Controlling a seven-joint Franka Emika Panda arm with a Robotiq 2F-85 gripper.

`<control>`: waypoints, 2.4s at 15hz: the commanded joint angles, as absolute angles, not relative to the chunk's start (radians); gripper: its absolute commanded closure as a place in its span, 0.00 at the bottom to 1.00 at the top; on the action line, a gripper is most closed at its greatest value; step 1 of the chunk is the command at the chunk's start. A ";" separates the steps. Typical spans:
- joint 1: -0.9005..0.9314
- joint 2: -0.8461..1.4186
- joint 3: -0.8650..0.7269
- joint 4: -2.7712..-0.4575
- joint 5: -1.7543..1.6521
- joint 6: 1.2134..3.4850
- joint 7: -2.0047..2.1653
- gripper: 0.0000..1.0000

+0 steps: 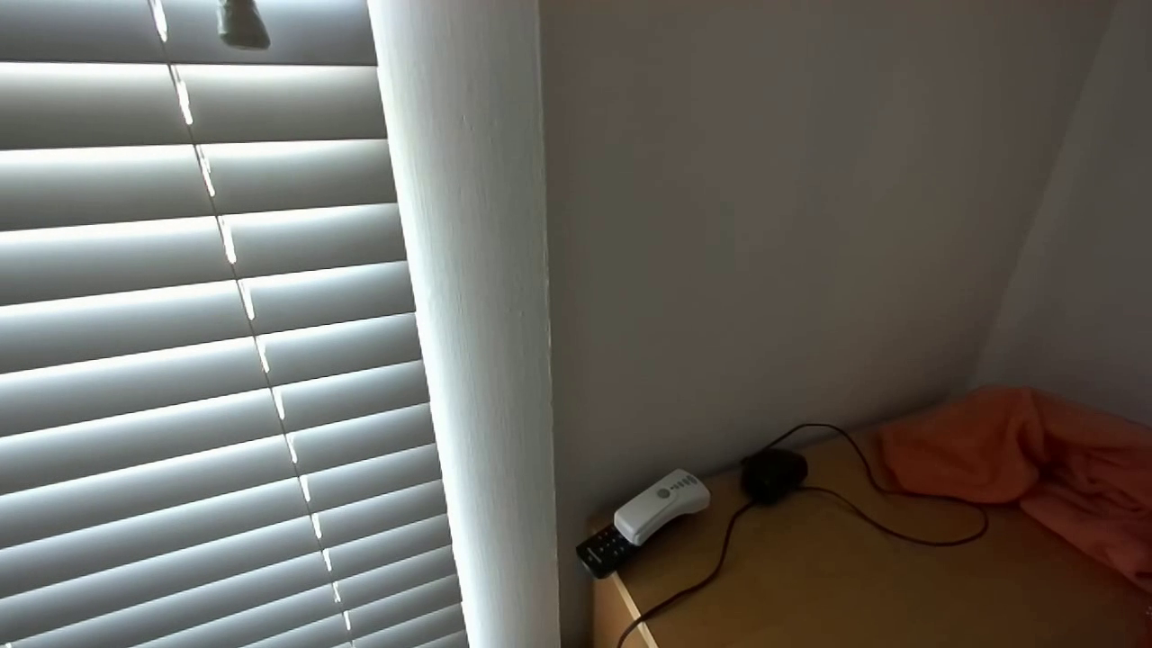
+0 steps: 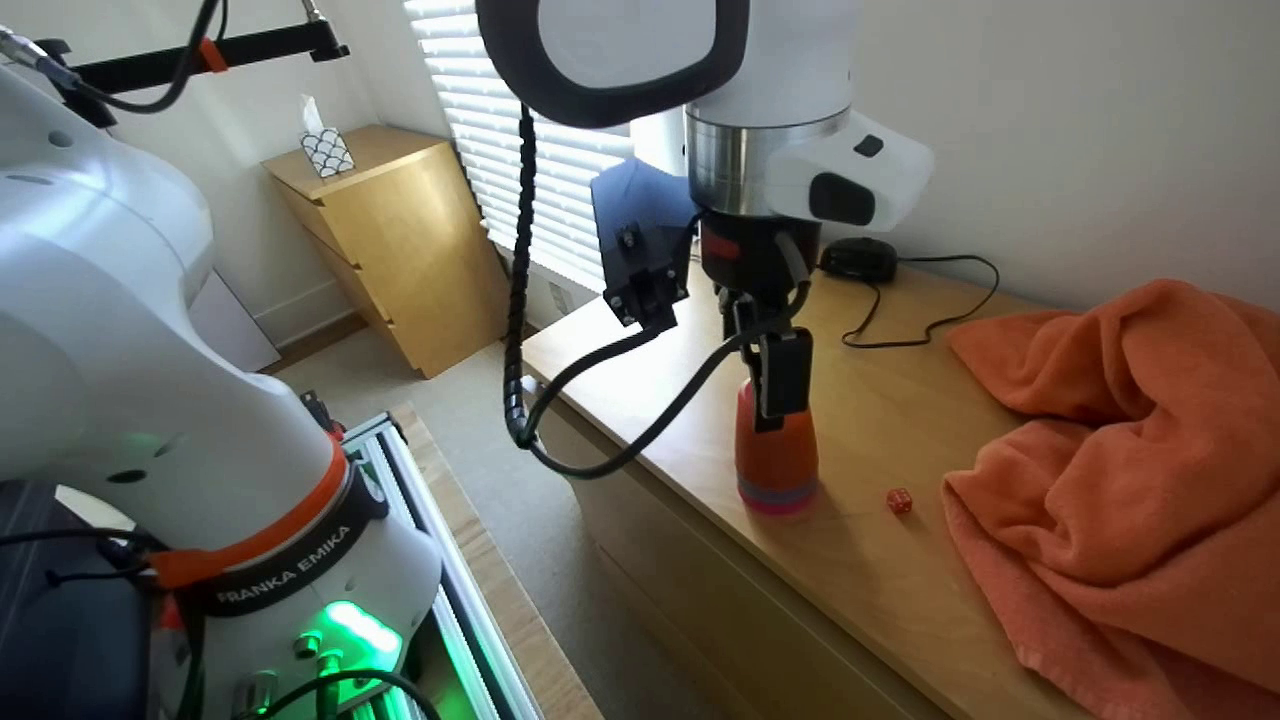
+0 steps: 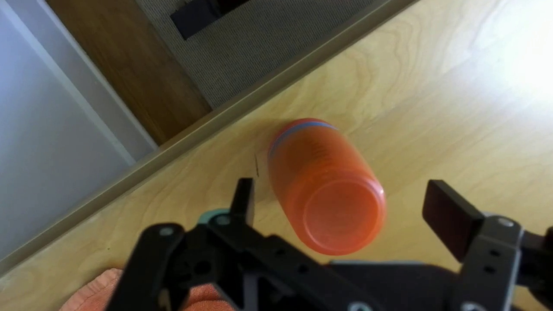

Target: Remove the orange cup from the pile of cups and put it on the table upside down

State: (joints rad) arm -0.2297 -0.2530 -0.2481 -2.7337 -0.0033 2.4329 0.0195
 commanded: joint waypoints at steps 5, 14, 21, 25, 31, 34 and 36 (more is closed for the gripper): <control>-0.226 -0.167 -0.232 -2.739 0.047 2.545 0.036 0.00; -0.233 -0.154 -0.228 -2.731 0.033 2.556 0.067 0.47; -0.251 -0.197 -0.211 -2.745 -0.025 2.561 0.155 0.60; -0.248 -0.196 -0.211 -2.718 0.012 2.555 0.183 0.60; -0.263 -0.159 -0.185 -2.692 -0.040 2.634 0.268 0.60; -0.230 -0.133 -0.199 -2.655 0.052 2.539 0.205 0.60; -0.250 -0.109 -0.184 -2.641 -0.015 2.572 0.279 0.60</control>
